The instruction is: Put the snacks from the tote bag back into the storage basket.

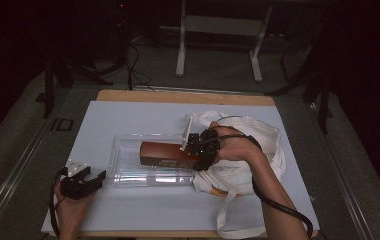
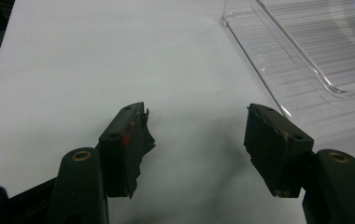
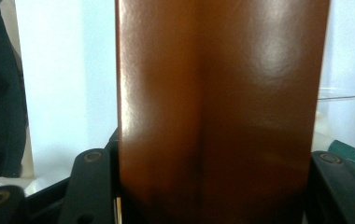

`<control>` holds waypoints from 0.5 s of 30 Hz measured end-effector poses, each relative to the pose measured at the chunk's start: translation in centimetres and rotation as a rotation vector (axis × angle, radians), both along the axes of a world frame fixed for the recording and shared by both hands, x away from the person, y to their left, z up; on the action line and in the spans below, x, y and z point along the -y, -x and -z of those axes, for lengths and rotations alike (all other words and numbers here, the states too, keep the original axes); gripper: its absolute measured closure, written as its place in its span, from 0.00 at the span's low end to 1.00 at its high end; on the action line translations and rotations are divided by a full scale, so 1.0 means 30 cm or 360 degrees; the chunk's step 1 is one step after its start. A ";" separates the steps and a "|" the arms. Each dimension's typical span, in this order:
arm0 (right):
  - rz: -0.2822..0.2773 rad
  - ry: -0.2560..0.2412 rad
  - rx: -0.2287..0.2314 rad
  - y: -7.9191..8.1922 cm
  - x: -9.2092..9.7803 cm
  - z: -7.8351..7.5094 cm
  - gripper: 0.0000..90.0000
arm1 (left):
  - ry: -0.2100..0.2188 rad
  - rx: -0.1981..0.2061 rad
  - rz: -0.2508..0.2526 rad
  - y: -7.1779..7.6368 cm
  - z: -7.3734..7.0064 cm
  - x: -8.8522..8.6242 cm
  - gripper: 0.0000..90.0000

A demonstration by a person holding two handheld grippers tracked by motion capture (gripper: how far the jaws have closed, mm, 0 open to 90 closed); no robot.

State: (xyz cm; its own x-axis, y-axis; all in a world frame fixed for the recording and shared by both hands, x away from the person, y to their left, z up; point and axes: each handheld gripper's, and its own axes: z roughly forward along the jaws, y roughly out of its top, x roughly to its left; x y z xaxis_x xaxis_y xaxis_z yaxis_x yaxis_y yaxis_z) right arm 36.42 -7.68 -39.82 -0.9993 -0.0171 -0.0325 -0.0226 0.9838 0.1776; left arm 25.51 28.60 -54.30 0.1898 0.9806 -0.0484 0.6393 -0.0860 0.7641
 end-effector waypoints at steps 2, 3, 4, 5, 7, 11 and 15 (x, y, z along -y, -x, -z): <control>-0.0006 0.0002 0.0003 0.001 -0.006 0.002 0.48 | 0.0000 -0.0001 0.0000 0.000 0.000 0.000 0.43; -0.0012 0.0003 0.0004 0.000 -0.009 0.002 0.48 | 0.0000 -0.0001 0.0001 0.000 0.000 0.000 0.43; -0.0005 0.0005 -0.0002 0.003 -0.013 0.003 0.48 | 0.0001 -0.0002 0.0001 0.000 0.000 0.000 0.43; -0.0017 0.0001 0.0002 0.003 -0.019 0.004 0.48 | 0.0000 -0.0002 0.0001 0.000 0.000 0.000 0.43; -0.0023 0.0007 0.0000 0.005 -0.029 0.005 0.48 | 0.0001 -0.0001 0.0001 0.000 0.000 0.000 0.43; -0.0040 0.0025 0.0010 0.007 -0.050 0.011 0.48 | 0.0002 -0.0002 0.0004 0.000 0.000 0.000 0.43; -0.0052 0.0043 0.0010 0.009 -0.066 0.020 0.48 | 0.0003 -0.0003 0.0004 -0.001 0.000 -0.001 0.43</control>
